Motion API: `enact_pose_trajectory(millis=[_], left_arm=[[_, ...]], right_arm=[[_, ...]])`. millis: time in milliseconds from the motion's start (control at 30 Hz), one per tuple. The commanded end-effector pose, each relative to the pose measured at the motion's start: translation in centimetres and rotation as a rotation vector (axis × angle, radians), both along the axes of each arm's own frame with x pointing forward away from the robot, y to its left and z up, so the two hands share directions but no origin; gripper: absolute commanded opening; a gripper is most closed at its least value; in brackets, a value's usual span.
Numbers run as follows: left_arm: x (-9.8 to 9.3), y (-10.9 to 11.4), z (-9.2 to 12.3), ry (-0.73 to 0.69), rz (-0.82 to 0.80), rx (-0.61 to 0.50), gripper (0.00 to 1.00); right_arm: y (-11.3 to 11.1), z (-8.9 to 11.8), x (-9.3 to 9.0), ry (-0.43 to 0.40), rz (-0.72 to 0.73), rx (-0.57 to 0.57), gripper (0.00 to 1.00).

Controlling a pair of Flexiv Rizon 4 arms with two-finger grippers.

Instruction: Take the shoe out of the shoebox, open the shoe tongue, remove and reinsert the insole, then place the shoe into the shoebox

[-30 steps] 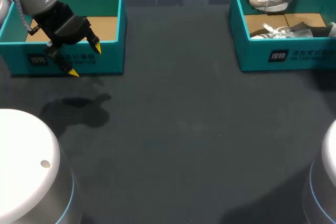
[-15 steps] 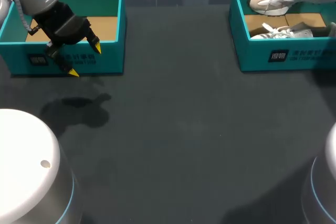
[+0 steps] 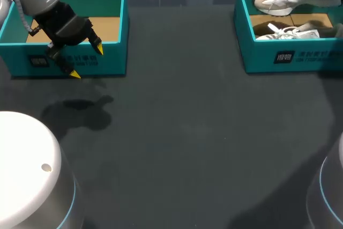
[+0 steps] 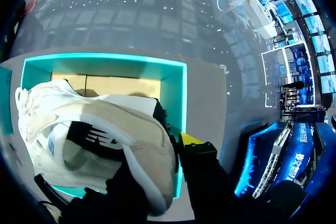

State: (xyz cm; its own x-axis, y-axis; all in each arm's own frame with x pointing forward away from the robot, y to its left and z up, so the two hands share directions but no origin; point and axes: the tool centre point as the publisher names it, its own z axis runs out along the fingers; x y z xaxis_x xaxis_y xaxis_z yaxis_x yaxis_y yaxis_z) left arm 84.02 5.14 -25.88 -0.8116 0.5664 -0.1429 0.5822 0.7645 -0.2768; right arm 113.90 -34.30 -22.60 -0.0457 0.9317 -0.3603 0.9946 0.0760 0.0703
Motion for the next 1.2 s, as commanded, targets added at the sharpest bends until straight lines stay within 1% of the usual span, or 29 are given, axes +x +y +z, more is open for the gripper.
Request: enact_pose_trajectory(millis=[33,267,633,1200], left_arm=[[0.0,0.0,0.0,-0.001,0.000,0.003,1.00],[0.0,0.0,0.0,-0.001,0.000,0.003,1.00],[0.0,0.0,0.0,-0.001,0.000,0.003,1.00],[0.0,0.0,0.0,-0.001,0.000,0.003,1.00]], right_arm=[[0.0,-0.8,1.2,0.025,-0.010,0.003,0.00],[0.1,-2.2,1.6,0.045,-0.029,-0.001,0.00],[0.3,-3.4,1.6,0.049,-0.032,-0.003,0.00],[0.8,-6.5,3.0,0.060,-0.014,0.015,0.00]])
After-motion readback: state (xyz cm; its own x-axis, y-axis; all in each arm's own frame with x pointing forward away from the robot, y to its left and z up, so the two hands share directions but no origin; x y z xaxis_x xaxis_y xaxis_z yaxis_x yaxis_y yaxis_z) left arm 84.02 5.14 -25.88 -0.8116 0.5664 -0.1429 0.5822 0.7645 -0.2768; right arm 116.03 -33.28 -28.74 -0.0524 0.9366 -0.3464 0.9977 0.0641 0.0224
